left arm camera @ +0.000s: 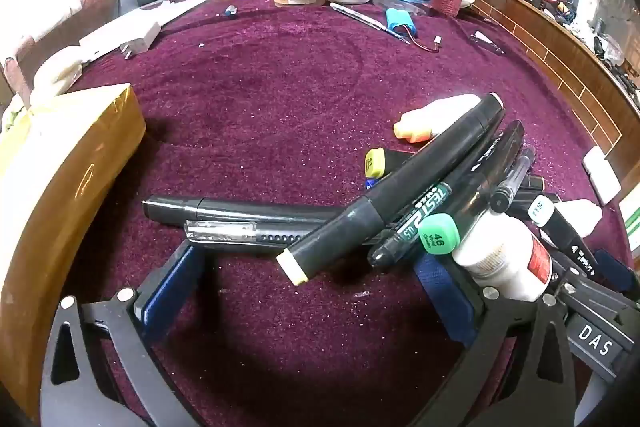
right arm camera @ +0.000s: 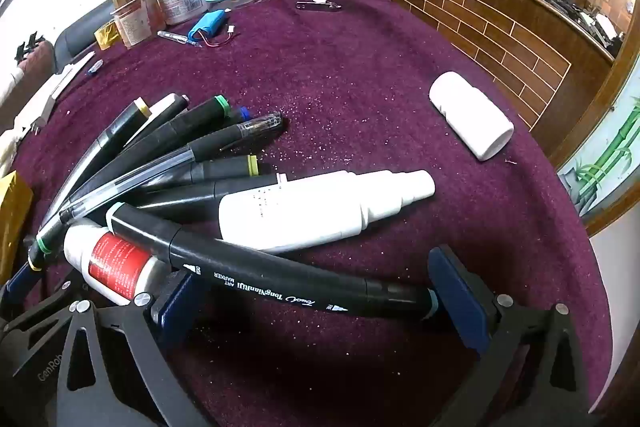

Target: Organize rigid objects

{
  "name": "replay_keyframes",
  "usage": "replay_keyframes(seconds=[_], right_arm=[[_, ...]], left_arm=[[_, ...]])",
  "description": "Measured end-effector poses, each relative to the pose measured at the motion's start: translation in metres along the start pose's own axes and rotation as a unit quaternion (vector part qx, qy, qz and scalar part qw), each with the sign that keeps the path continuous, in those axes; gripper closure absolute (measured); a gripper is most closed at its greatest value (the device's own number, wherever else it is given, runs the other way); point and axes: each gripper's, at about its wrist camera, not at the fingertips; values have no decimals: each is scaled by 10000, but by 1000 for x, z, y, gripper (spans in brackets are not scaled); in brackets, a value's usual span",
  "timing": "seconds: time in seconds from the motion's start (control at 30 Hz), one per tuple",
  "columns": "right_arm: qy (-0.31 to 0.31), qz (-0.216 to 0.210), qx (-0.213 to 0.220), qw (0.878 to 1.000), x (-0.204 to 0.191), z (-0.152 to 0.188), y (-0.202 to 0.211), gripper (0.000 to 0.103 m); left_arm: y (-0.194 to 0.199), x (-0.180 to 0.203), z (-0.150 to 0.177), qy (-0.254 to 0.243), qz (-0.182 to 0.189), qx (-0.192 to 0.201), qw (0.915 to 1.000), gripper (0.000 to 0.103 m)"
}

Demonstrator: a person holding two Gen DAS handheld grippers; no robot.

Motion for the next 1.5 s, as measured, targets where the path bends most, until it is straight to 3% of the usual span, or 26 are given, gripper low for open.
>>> replay_keyframes(seconds=[1.2,1.37,1.5], right_arm=[[-5,19,-13,10000,0,0,0,1],[-31,49,-23,10000,-1,-2,-2,1],[-44,93,-20,9999,-1,-3,-3,1]], left_arm=[[0,0,0,3,25,-10,10000,0],[10,-6,5,-409,283,-391,9980,0],[17,-10,13,-514,439,-383,9970,0]])
Point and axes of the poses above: each gripper's, at about its wrist camera, not at the fingertips, and y roughly against the way its jaws point, x to its right, z to its underside, and after that the axes turned 11 degrees about y, right-handed
